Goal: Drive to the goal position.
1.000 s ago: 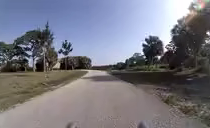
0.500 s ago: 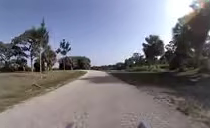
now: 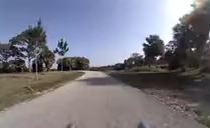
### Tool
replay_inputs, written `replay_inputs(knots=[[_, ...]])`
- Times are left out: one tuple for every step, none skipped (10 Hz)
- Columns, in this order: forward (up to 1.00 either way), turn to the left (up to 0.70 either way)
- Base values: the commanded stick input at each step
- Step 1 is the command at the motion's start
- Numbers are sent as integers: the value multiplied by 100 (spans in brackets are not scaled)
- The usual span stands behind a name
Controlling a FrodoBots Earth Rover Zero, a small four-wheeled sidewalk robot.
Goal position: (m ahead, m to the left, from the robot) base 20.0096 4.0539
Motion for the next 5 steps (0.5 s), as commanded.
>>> replay_inputs(knots=[[100, 2], [100, 3], [100, 3], [100, 2], [100, 2]])
